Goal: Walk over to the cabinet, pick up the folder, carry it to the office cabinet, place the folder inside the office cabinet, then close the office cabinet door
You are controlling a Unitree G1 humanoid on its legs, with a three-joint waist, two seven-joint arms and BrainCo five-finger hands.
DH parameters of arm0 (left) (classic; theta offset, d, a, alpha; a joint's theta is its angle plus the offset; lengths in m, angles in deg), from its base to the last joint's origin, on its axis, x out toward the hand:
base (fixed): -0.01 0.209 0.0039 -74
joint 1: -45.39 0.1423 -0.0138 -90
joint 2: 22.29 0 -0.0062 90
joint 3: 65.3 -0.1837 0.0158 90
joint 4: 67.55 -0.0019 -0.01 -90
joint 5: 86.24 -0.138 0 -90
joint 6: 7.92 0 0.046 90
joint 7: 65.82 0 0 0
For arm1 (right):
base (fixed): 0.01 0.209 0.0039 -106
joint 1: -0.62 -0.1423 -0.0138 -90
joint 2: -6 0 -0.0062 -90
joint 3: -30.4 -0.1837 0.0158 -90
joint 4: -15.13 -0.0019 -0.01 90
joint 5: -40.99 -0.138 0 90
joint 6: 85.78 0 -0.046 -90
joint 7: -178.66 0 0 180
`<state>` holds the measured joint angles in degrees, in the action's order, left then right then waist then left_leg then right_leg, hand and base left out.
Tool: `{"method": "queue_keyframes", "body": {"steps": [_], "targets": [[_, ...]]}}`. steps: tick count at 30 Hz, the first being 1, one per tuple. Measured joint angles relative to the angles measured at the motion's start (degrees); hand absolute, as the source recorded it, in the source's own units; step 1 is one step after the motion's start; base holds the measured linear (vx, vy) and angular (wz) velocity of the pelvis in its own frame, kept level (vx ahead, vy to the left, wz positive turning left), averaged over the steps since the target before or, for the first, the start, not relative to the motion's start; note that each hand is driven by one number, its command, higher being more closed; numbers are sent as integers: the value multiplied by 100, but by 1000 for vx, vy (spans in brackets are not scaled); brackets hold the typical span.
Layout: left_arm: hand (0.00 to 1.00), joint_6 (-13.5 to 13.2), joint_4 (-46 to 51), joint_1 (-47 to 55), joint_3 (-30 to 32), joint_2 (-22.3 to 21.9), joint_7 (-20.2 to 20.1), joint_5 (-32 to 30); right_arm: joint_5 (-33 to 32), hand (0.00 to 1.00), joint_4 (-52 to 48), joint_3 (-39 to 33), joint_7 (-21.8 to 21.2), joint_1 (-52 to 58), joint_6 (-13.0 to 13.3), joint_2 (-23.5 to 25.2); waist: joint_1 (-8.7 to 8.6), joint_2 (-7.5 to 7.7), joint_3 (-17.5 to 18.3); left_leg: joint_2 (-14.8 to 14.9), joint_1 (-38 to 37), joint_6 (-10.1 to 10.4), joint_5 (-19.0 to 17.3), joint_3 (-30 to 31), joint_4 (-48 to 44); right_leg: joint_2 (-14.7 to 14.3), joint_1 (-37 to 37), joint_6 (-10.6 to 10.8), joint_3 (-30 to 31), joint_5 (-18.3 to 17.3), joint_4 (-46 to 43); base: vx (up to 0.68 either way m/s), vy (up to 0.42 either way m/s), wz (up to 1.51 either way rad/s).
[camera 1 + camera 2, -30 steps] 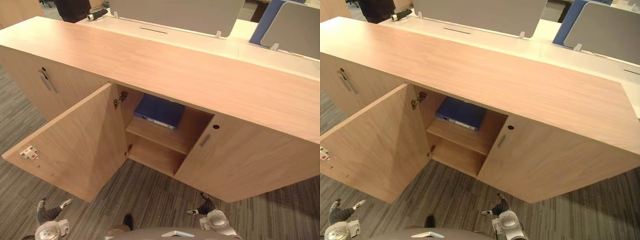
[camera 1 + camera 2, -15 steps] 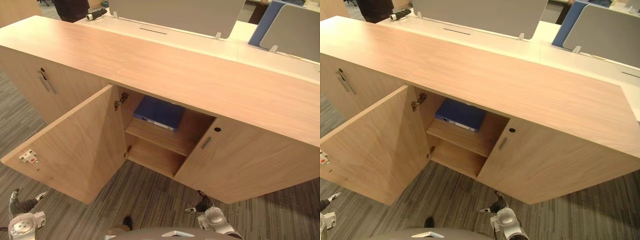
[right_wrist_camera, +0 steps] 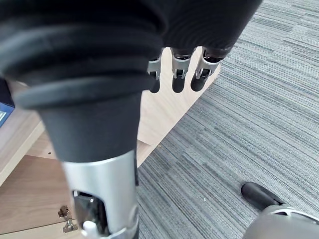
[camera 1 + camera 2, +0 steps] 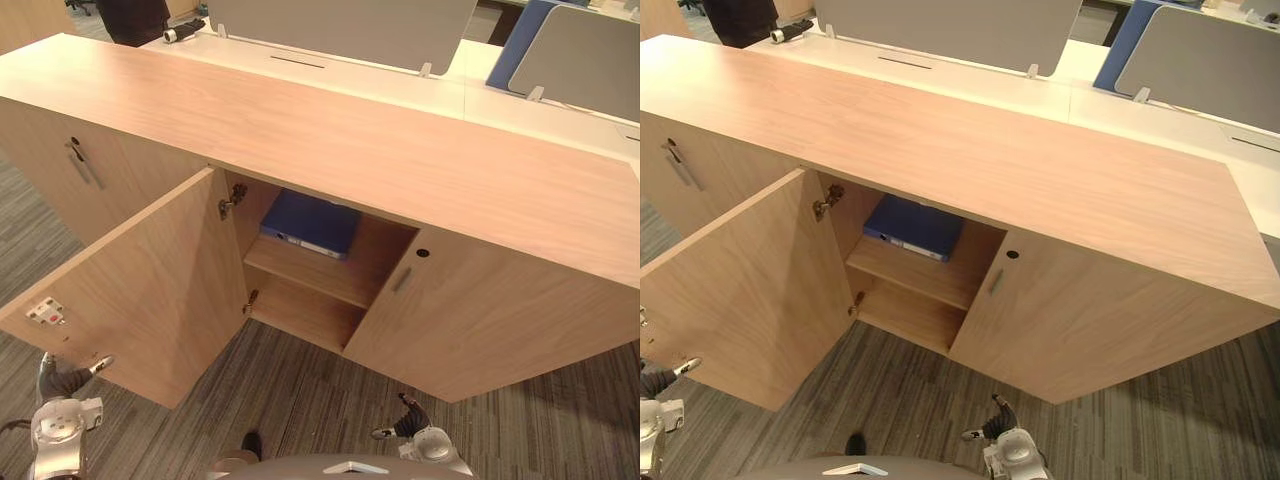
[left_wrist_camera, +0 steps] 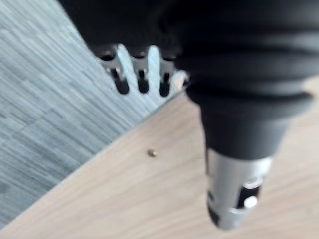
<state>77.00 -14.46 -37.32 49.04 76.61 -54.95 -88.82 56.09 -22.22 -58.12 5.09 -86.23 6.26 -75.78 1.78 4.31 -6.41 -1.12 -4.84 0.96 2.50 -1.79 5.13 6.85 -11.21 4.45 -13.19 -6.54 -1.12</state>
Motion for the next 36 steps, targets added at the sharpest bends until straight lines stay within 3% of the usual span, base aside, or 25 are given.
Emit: {"method": "queue_keyframes", "body": {"steps": [5, 23, 27, 29, 36], "targets": [[0, 1, 0, 0, -200, 167, -11, -39, 4, 0, -1, -3, -4, -65, 0, -8, 40, 33, -8, -30, -8, -36, 10, -16, -1, 9, -23, 6, 6, 17, -15, 36, -21, 5], [0, 1, 18, 167, -847, 59, -162, -45, 14, 0, 0, -10, -15, -32, -1, -6, -5, -76, -62, 40, 13, -39, -52, -31, 1, -16, 137, -64, 104, 177, -184, -42, -9, -2], [0, 5, 39, 325, -990, -169, -200, -43, 56, 0, -21, -150, -16, -27, -2, -5, -10, -62, -37, 5, 97, -28, 0, -143, 0, 33, 231, 63, 231, 78, -107, -59, -25, -9], [0, 10, 42, 480, -1216, -354, -305, -44, 67, 0, -21, -246, -14, 38, -9, -11, -20, -148, -12, -2, 92, -45, 41, -197, -1, 48, 242, 47, 268, 6, -88, -36, -12, -3], [0, 124, 383, 761, -1902, -744, -415, 3, 108, 0, -233, -282, -7, 80, -32, 26, -12, -209, -4, -33, 84, -82, 98, -446, -4, 82, 320, 132, 478, 110, -58, 7, 5, -13]]}}
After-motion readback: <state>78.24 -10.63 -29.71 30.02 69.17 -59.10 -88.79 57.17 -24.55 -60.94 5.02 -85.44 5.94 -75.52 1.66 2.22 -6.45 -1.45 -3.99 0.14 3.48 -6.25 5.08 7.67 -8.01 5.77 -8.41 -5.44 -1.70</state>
